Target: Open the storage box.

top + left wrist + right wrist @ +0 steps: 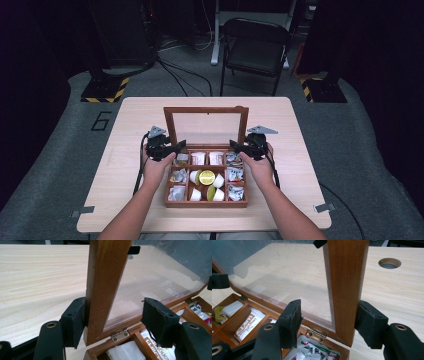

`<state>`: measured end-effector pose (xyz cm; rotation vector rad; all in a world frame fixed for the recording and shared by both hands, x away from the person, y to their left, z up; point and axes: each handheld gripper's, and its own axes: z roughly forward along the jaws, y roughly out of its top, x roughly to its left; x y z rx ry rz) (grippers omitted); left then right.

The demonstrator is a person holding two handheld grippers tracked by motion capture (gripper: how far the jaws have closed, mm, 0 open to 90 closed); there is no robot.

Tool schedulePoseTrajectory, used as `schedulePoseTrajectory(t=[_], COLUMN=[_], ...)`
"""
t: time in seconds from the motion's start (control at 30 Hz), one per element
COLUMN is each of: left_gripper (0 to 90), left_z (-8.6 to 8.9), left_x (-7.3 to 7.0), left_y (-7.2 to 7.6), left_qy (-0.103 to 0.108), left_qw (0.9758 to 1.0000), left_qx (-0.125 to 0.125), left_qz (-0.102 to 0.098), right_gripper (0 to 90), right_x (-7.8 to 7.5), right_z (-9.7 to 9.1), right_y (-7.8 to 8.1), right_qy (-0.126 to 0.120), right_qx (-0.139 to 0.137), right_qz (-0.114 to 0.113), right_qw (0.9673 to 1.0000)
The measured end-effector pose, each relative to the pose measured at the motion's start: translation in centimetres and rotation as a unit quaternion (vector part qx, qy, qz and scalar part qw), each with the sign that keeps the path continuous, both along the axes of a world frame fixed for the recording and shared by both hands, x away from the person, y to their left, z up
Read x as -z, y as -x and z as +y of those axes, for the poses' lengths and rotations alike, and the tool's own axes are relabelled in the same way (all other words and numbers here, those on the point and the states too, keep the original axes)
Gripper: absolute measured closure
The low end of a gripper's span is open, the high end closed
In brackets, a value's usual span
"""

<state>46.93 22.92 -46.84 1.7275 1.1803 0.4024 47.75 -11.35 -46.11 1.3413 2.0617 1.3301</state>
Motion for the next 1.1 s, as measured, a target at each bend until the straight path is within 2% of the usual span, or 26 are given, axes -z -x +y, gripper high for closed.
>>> schedulePoseTrajectory(t=[0.03,0.2,0.37,0.43,0.57,0.7,1.03,1.1], left_gripper=[36.7,39.7,43.2,45.0,48.0,49.6,51.3,51.5], left_z=[0.0,0.0,0.2,0.1,0.1,0.3,0.4,0.4], left_x=[0.0,0.0,0.2,0.2,0.3,0.4,0.7,0.7], left_y=[0.0,-0.2,-0.5,-0.7,-1.0,-1.2,-1.6,-1.7], left_qy=[0.002,0.000,0.000,-0.005,-0.005,0.006,0.012,0.014], left_qw=[1.0000,1.0000,0.9999,0.9998,0.9996,0.9995,0.9992,0.9990], left_qx=[-0.001,-0.009,-0.010,-0.017,-0.025,-0.026,-0.031,-0.033], left_qz=[0.000,0.000,0.007,0.003,0.011,0.017,0.022,0.025], right_gripper=[41.4,43.1,47.9,49.1,50.3,51.8,53.4,53.4], right_x=[0.0,-0.1,-0.2,-0.1,0.0,-0.1,0.2,0.2], right_z=[0.0,-0.1,-0.3,-0.2,-0.2,-0.2,-0.3,-0.3], right_y=[-0.1,-0.3,-0.8,-0.9,-1.2,-1.5,-2.0,-2.2], right_qy=[-0.007,-0.012,-0.006,-0.002,0.003,0.004,-0.003,-0.003], right_qx=[0.005,0.009,0.006,0.010,0.010,0.010,0.010,0.012], right_qz=[0.006,0.013,0.011,0.015,0.017,0.016,0.021,0.028], right_qw=[0.9999,0.9998,0.9999,0.9998,0.9998,0.9998,0.9997,0.9995])
